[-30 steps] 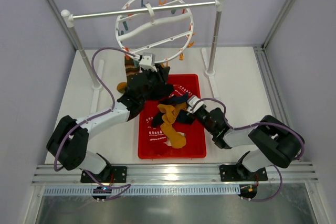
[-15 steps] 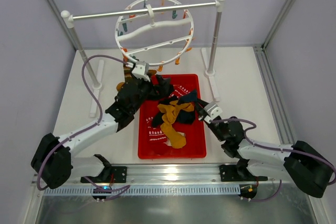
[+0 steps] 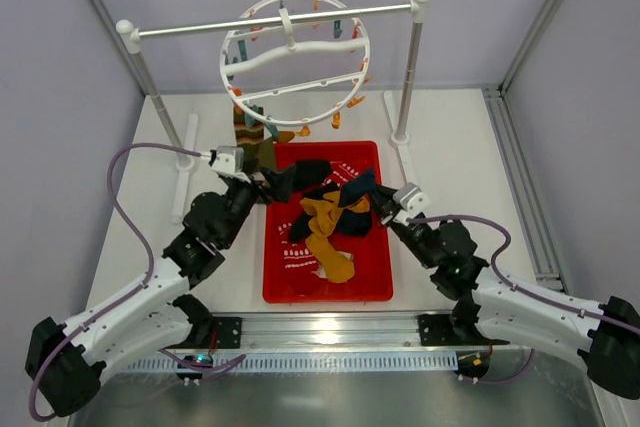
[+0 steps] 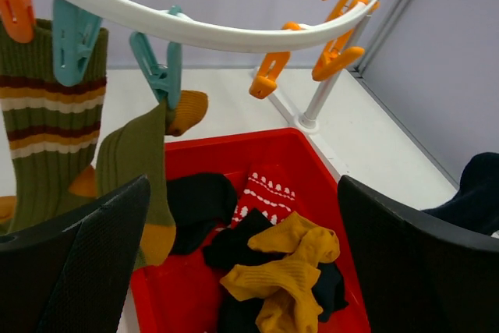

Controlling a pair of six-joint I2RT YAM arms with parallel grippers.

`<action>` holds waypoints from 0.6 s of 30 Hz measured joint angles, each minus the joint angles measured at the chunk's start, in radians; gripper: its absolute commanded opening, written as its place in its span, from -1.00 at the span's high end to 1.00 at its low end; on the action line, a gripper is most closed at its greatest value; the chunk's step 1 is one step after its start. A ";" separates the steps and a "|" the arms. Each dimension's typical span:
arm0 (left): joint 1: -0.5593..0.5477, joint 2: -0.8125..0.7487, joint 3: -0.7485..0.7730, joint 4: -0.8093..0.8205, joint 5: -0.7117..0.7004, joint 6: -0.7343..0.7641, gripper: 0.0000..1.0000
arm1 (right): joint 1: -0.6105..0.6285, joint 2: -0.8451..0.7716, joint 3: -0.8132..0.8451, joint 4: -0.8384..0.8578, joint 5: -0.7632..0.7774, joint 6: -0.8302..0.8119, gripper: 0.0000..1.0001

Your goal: Remove the socks clipped to the hanger

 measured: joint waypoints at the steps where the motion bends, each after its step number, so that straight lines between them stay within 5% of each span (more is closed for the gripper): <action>1: 0.000 -0.005 -0.002 -0.003 -0.021 0.000 -1.00 | 0.000 0.003 0.027 -0.054 0.002 0.016 0.78; 11: 0.000 0.030 -0.002 -0.029 -0.081 0.000 -0.99 | 0.002 0.171 0.185 -0.438 0.051 0.174 0.43; 12: 0.000 0.030 -0.002 -0.031 -0.083 0.000 -0.99 | 0.002 0.187 0.193 -0.471 0.052 0.184 0.23; 14: 0.000 0.029 -0.002 -0.031 -0.087 0.000 -0.99 | 0.003 0.214 0.213 -0.532 0.047 0.213 -0.98; 18: 0.000 0.019 -0.002 -0.035 -0.099 0.000 -0.99 | 0.004 0.222 0.235 -0.586 0.042 0.236 -0.99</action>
